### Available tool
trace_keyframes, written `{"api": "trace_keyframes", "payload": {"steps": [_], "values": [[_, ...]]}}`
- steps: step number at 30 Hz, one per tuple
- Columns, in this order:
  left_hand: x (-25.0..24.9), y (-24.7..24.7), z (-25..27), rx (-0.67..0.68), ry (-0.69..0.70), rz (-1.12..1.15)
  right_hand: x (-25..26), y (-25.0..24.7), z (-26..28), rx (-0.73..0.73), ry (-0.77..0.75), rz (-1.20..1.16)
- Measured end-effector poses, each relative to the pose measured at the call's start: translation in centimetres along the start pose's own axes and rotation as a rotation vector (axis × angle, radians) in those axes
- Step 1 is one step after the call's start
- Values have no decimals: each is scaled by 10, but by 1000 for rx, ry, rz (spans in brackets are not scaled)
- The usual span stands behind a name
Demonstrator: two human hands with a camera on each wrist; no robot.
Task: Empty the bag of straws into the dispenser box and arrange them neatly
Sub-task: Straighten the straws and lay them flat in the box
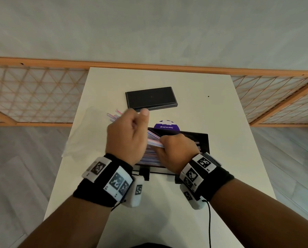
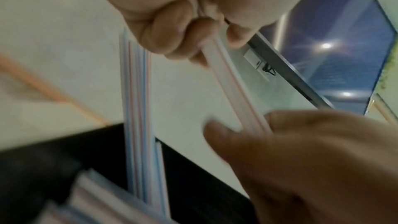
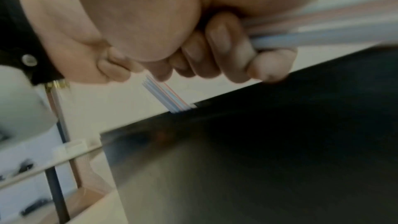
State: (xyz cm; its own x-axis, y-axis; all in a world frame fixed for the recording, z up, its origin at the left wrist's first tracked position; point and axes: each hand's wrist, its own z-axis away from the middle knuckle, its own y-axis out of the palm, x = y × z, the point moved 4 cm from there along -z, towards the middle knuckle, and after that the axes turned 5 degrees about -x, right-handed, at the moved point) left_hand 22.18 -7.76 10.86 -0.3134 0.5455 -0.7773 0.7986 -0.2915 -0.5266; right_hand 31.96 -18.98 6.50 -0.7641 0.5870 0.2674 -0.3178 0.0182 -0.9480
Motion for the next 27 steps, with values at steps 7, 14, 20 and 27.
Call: {"api": "trace_keyframes", "payload": {"steps": [7, 14, 20, 27], "values": [[43, -37, -30, -294, -164, 119, -19, 21, 3, 105, -13, 100], [72, 1, -1, -211, -704, 481, -28, 37, 5, 192, 7, 184], [71, 25, 5, -105, -825, 734, -27, 41, 3, 245, 14, 174], [60, 36, -1, -90, -728, 587, -24, 41, 1, 206, 0, 231]]}}
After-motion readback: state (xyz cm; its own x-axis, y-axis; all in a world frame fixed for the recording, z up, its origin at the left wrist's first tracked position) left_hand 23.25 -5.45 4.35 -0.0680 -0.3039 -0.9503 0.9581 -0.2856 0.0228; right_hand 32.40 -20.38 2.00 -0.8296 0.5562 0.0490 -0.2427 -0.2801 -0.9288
